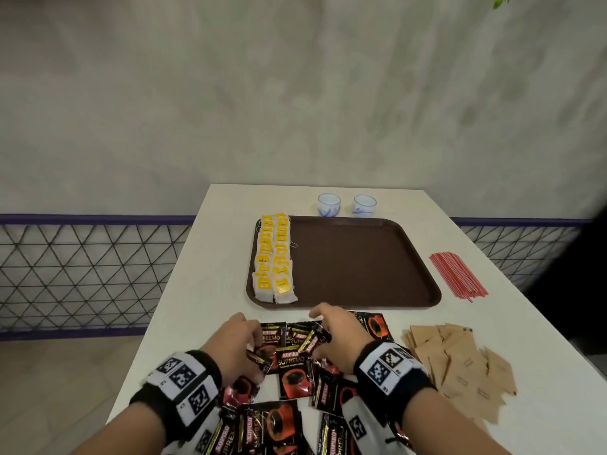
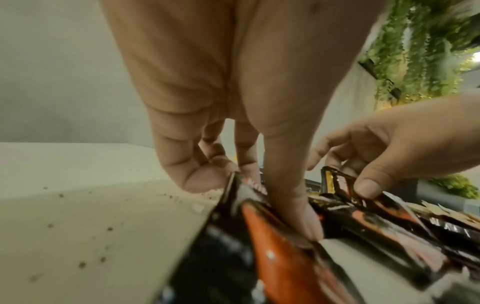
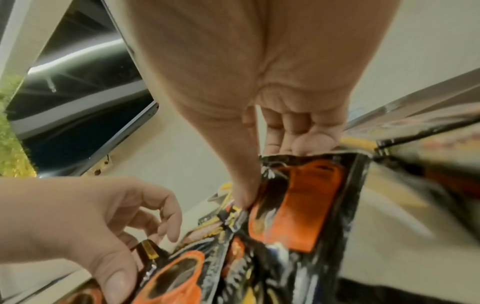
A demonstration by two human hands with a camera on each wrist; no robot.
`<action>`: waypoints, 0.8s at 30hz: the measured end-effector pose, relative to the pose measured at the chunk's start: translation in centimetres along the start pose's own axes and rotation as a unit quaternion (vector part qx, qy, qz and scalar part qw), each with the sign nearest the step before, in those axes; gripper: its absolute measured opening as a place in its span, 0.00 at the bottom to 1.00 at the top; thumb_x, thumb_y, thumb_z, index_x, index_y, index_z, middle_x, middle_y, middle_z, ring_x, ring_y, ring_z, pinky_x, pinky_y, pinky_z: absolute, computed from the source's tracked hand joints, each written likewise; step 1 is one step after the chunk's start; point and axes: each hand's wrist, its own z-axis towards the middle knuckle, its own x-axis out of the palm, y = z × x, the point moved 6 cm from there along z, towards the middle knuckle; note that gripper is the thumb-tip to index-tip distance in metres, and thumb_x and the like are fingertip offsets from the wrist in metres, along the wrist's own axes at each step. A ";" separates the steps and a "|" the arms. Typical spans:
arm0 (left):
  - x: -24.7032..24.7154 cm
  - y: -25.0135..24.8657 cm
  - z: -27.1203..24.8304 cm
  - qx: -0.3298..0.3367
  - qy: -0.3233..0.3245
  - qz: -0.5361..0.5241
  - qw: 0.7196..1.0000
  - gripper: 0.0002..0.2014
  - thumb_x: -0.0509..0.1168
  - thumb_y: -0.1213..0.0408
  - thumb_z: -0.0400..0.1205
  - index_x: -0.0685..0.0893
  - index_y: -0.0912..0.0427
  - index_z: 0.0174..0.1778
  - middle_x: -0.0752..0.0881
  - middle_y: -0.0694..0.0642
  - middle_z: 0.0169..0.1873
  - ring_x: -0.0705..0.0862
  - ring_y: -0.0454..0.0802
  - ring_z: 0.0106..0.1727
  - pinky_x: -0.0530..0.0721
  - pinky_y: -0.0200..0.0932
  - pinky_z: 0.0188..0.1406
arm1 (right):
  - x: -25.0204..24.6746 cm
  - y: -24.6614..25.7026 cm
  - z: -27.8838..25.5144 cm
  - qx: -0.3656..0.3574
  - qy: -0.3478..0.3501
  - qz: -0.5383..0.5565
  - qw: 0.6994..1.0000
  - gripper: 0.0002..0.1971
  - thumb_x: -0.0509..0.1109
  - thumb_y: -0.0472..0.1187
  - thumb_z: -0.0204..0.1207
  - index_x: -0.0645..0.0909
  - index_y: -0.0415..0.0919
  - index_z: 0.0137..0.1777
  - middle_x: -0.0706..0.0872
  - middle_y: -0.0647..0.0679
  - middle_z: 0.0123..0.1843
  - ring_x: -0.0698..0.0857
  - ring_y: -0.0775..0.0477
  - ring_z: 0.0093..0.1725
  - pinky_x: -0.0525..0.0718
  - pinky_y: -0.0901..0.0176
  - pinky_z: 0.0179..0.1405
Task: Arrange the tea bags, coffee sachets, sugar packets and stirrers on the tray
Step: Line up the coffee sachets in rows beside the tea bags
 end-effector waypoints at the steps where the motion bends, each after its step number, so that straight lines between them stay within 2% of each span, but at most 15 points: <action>1: -0.4 0.3 0.0 -0.003 -0.012 -0.007 1.000 0.20 0.80 0.59 0.64 0.74 0.44 0.40 0.72 0.47 0.48 0.74 0.46 0.50 0.71 0.35 0.42 | -0.3 -0.1 0.0 -0.004 -0.018 0.016 1.000 0.27 0.76 0.36 0.74 0.72 0.52 0.70 0.76 0.50 0.64 0.77 0.51 0.60 0.79 0.62 0.58; 4: -1.7 1.5 -0.2 -0.029 -0.039 -0.072 0.996 0.13 0.80 0.64 0.65 0.82 0.48 0.35 0.81 0.47 0.45 0.82 0.47 0.44 0.76 0.32 0.35 | -1.5 -0.5 -0.1 -0.017 -0.072 0.092 0.993 0.18 0.74 0.34 0.75 0.78 0.57 0.57 0.77 0.55 0.51 0.77 0.58 0.47 0.78 0.68 0.49; 6: -3.2 2.0 -0.7 -0.029 -0.071 -0.132 0.988 0.09 0.80 0.66 0.66 0.87 0.50 0.34 0.86 0.48 0.39 0.85 0.45 0.39 0.77 0.28 0.30 | -2.6 -0.9 -0.5 -0.028 -0.111 0.169 0.979 0.17 0.75 0.32 0.73 0.80 0.55 0.53 0.78 0.55 0.43 0.77 0.59 0.40 0.78 0.72 0.41; 7: -4.3 2.1 -1.0 -0.019 -0.106 -0.161 0.981 0.08 0.79 0.66 0.67 0.88 0.49 0.34 0.87 0.47 0.38 0.85 0.44 0.39 0.77 0.28 0.32 | -3.2 -1.0 -0.8 -0.033 -0.127 0.216 0.968 0.17 0.76 0.31 0.72 0.81 0.53 0.53 0.79 0.55 0.40 0.79 0.58 0.37 0.79 0.71 0.39; 9: -6.4 1.8 -1.7 0.013 -0.169 -0.265 0.949 0.08 0.79 0.66 0.67 0.87 0.50 0.33 0.90 0.49 0.35 0.87 0.46 0.40 0.81 0.35 0.40 | -4.1 -1.3 -1.5 -0.049 -0.144 0.304 0.941 0.18 0.76 0.30 0.71 0.81 0.50 0.55 0.79 0.56 0.33 0.81 0.60 0.34 0.80 0.68 0.39; 10: -7.1 1.1 -2.1 0.036 -0.175 -0.338 0.924 0.08 0.80 0.66 0.67 0.87 0.53 0.34 0.90 0.52 0.35 0.88 0.47 0.39 0.82 0.39 0.43 | -4.4 -1.3 -1.9 -0.057 -0.144 0.338 0.928 0.18 0.76 0.30 0.72 0.80 0.50 0.57 0.79 0.57 0.29 0.81 0.61 0.32 0.79 0.68 0.40; 12: -7.6 -1.2 -2.8 0.087 -0.138 -0.451 0.878 0.10 0.80 0.64 0.64 0.86 0.58 0.35 0.90 0.55 0.35 0.88 0.48 0.36 0.83 0.41 0.40 | -4.7 -1.0 -2.8 -0.074 -0.142 0.389 0.907 0.19 0.76 0.30 0.72 0.79 0.50 0.58 0.78 0.58 0.25 0.81 0.60 0.32 0.78 0.66 0.40; 13: -7.7 -2.6 -3.0 0.112 -0.121 -0.472 0.866 0.12 0.80 0.62 0.63 0.85 0.58 0.36 0.90 0.55 0.34 0.87 0.47 0.35 0.82 0.38 0.39 | -4.7 -0.6 -3.3 -0.084 -0.137 0.413 0.896 0.19 0.76 0.29 0.72 0.79 0.49 0.58 0.80 0.57 0.26 0.82 0.59 0.32 0.79 0.66 0.39; 14: -7.8 -3.7 -3.0 0.134 -0.114 -0.470 0.865 0.13 0.80 0.60 0.62 0.85 0.58 0.37 0.88 0.53 0.34 0.86 0.45 0.36 0.81 0.35 0.39 | -4.7 -0.2 -3.8 -0.092 -0.128 0.435 0.887 0.19 0.75 0.28 0.73 0.79 0.48 0.58 0.83 0.55 0.28 0.84 0.56 0.34 0.81 0.65 0.39; 16: -8.0 -5.7 -2.8 0.172 -0.123 -0.432 0.877 0.16 0.79 0.52 0.60 0.85 0.56 0.37 0.86 0.51 0.36 0.84 0.42 0.39 0.79 0.35 0.42 | -4.4 0.6 -4.5 -0.109 -0.100 0.465 0.873 0.18 0.73 0.26 0.74 0.78 0.45 0.59 0.91 0.44 0.40 0.89 0.46 0.42 0.85 0.56 0.44; 17: -8.1 -6.4 -2.6 0.184 -0.132 -0.410 0.883 0.16 0.79 0.50 0.60 0.85 0.55 0.37 0.86 0.52 0.36 0.84 0.43 0.40 0.79 0.36 0.44 | -4.2 0.9 -4.9 -0.115 -0.088 0.470 0.871 0.16 0.71 0.26 0.75 0.78 0.42 0.59 0.91 0.39 0.44 0.89 0.43 0.44 0.86 0.52 0.45; 19: -8.3 -7.3 -2.3 0.186 -0.157 -0.368 0.897 0.14 0.80 0.54 0.63 0.84 0.55 0.36 0.86 0.52 0.35 0.84 0.44 0.40 0.81 0.40 0.45 | -3.9 1.3 -5.2 -0.117 -0.079 0.462 0.876 0.12 0.69 0.29 0.79 0.78 0.41 0.59 0.91 0.35 0.45 0.88 0.44 0.43 0.85 0.50 0.46; 22: -8.8 -8.2 -2.2 0.195 -0.183 -0.318 0.910 0.10 0.79 0.61 0.68 0.82 0.54 0.33 0.85 0.51 0.33 0.82 0.45 0.38 0.82 0.46 0.46 | -3.7 1.3 -5.4 -0.107 -0.085 0.456 0.880 0.08 0.69 0.35 0.80 0.77 0.40 0.58 0.91 0.34 0.44 0.88 0.46 0.40 0.84 0.52 0.42; 24: -8.9 -8.3 -2.0 0.200 -0.182 -0.315 0.910 0.11 0.78 0.62 0.68 0.81 0.54 0.33 0.84 0.51 0.34 0.83 0.46 0.39 0.84 0.49 0.51 | -3.6 1.1 -5.5 -0.101 -0.095 0.448 0.883 0.09 0.69 0.42 0.79 0.79 0.43 0.57 0.90 0.32 0.46 0.88 0.44 0.42 0.85 0.44 0.47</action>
